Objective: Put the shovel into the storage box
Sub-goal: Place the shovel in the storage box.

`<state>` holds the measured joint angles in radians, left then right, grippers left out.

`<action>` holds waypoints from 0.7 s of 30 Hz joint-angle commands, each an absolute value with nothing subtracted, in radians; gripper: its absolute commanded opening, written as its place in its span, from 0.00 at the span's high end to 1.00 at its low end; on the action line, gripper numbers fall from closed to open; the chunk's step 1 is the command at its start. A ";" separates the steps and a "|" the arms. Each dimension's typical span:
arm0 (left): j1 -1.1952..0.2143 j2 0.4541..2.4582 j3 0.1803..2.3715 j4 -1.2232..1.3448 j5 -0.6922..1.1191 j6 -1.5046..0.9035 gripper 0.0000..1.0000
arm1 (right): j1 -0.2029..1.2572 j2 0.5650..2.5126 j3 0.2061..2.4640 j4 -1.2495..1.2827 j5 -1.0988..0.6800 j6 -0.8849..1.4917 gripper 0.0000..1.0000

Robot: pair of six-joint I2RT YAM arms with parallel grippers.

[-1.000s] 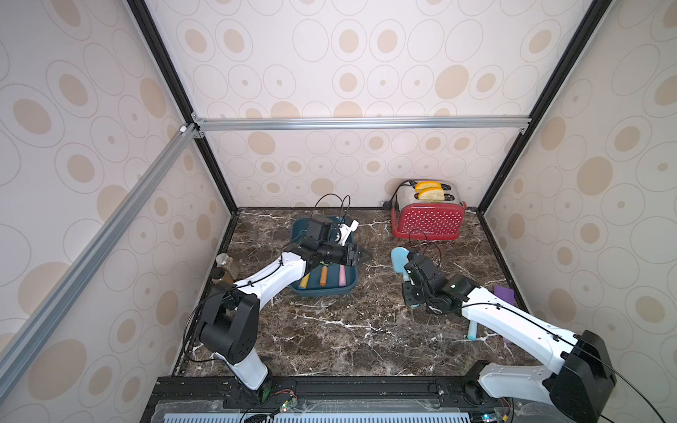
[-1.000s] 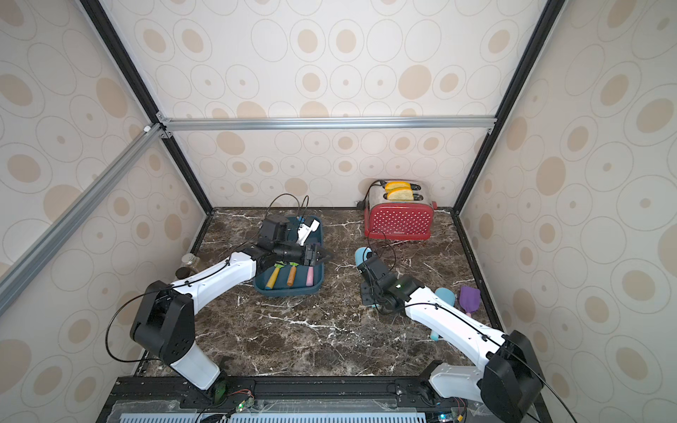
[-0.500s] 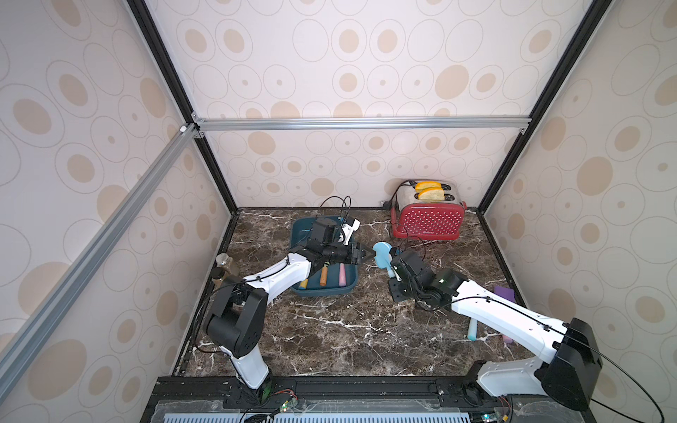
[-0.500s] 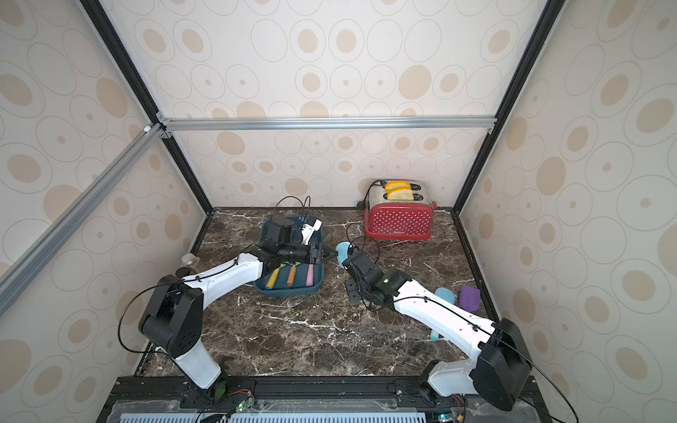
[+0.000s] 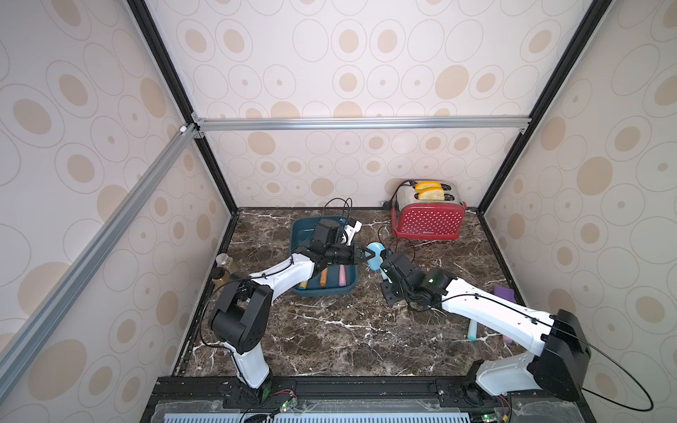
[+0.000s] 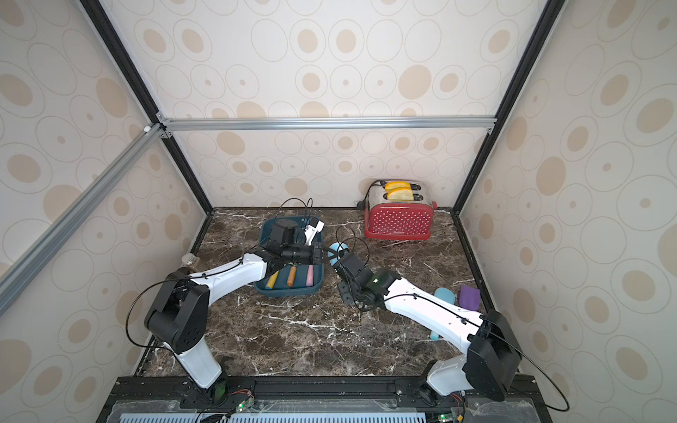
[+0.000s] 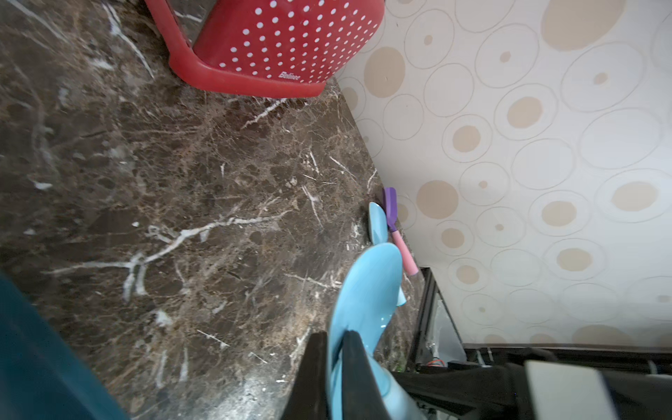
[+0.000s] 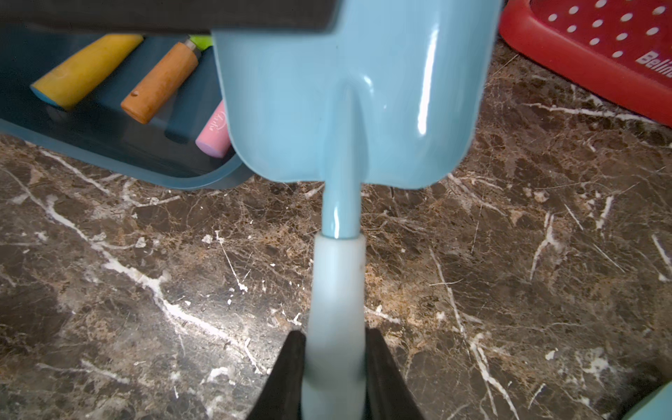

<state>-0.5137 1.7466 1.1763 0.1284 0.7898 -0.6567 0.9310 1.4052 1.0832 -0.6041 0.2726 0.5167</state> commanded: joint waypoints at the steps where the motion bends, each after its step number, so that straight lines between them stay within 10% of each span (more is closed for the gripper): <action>1: -0.530 1.757 1.177 0.146 0.793 -0.601 0.99 | 0.943 1.398 1.126 -0.592 0.276 0.490 0.99; 8: -0.529 1.758 1.196 0.106 0.770 -0.569 1.00 | 0.981 1.357 1.122 -0.600 0.355 0.473 0.60; 21: -0.302 1.810 1.521 -0.307 0.872 -0.280 0.95 | 1.019 0.902 0.899 -0.725 0.585 0.534 0.46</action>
<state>-0.3641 1.7954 1.4281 -0.1734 0.8253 -0.4088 1.0161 0.9333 0.9516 -0.6216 0.4763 0.4961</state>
